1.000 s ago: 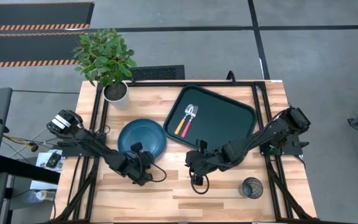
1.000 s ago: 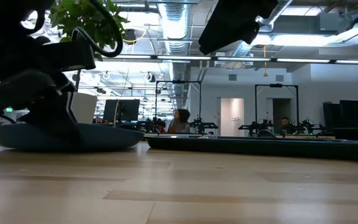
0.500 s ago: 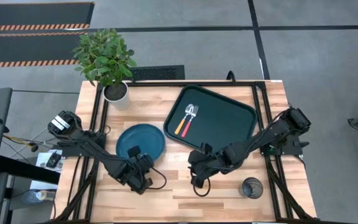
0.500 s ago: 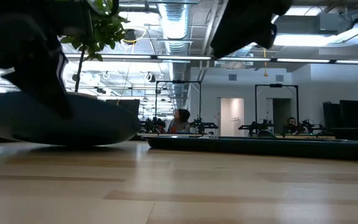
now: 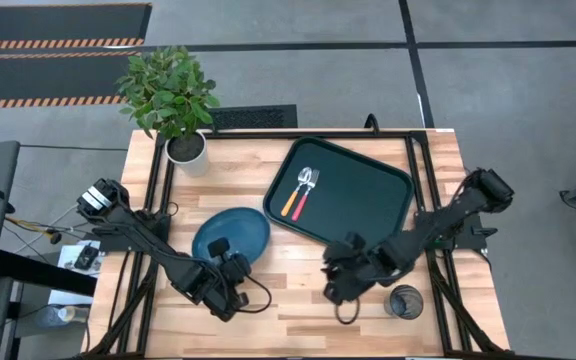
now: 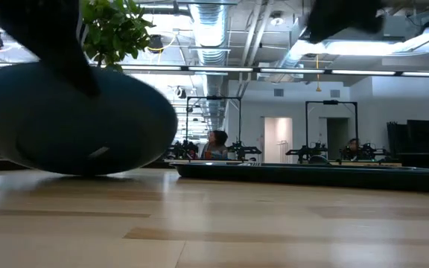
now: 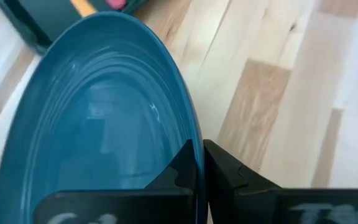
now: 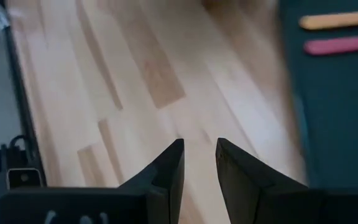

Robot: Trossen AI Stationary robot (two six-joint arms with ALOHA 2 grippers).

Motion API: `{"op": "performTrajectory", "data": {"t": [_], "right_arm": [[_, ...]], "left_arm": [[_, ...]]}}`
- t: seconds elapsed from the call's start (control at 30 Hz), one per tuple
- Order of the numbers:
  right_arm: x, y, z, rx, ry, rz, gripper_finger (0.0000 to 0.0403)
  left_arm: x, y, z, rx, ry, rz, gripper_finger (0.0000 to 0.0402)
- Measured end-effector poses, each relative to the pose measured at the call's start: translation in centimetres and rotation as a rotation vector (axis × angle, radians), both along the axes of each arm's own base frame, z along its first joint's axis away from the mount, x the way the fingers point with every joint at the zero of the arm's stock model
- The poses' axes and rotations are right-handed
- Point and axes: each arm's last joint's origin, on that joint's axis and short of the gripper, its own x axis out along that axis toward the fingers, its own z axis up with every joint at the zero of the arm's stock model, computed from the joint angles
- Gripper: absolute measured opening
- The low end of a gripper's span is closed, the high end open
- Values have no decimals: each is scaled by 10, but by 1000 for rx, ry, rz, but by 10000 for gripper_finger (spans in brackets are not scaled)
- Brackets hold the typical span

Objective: Pick and place plate/cup/fork/spoon on tray
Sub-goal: Put the blue plate on the black tray to the right of the pink fork

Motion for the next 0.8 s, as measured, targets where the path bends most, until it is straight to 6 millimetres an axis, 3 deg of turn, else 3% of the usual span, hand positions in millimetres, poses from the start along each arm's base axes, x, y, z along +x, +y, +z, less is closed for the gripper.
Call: {"op": "performTrajectory", "data": {"t": [0.23,0.47,0.63,0.8], "right_arm": [[-61,-1,32,-135,3,-77,118],[-114,-33,57,-388,-29,-215,118],[-127,-54,67,-430,-43,-323,118],[-127,-52,67,-361,-45,-330,118]], "left_arm": [[12,-7,31,47,-75,-60,0],[27,-1,55,120,-149,-52,0],[41,18,61,205,-153,-37,0],[53,35,63,314,-100,-124,0]]}}
